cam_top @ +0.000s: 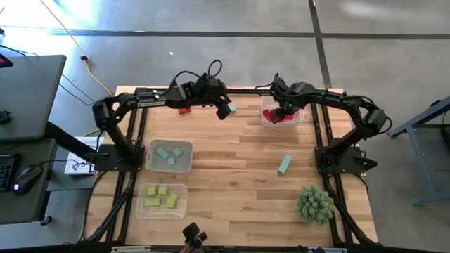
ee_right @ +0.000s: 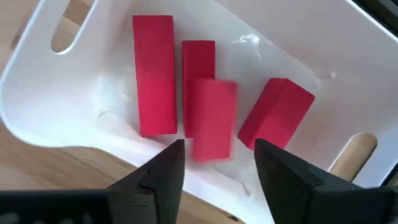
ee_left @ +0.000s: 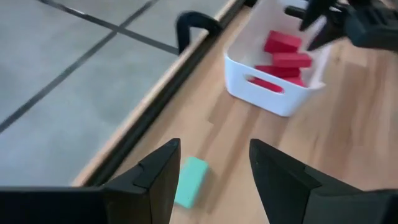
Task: Sort & place blocks by color
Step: Put the red block into the white bin, then put the blue block into the gray bin
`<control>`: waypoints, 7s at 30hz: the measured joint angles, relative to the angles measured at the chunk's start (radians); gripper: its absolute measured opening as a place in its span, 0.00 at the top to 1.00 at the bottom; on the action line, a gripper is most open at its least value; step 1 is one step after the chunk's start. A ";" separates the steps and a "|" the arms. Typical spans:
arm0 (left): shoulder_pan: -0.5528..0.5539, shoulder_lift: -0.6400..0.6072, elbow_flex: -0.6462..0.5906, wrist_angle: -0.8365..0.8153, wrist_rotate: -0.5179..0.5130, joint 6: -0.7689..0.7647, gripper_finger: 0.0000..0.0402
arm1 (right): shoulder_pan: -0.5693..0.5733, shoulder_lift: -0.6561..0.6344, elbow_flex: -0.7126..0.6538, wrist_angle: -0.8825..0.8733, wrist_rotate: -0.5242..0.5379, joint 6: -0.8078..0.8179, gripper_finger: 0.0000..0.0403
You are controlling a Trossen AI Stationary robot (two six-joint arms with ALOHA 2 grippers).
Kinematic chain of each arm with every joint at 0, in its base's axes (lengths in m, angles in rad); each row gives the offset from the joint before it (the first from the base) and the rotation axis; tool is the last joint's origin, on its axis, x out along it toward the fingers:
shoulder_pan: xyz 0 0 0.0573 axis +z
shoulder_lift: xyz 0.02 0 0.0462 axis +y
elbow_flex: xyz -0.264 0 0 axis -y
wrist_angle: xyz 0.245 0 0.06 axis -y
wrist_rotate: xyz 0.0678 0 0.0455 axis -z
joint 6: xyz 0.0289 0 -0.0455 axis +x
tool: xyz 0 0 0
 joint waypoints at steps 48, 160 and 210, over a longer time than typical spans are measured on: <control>0.129 -0.377 0.000 -0.359 0.042 0.143 0.43 | 0.467 -0.167 0.003 -0.021 -0.204 1.020 0.41; 0.124 -0.390 0.000 -0.611 0.320 -0.222 0.43 | 0.823 0.361 0.496 -0.371 0.278 0.978 0.76; 0.112 -0.389 0.000 -0.411 0.572 -0.683 0.43 | 0.603 0.359 0.874 0.128 0.265 -0.456 0.76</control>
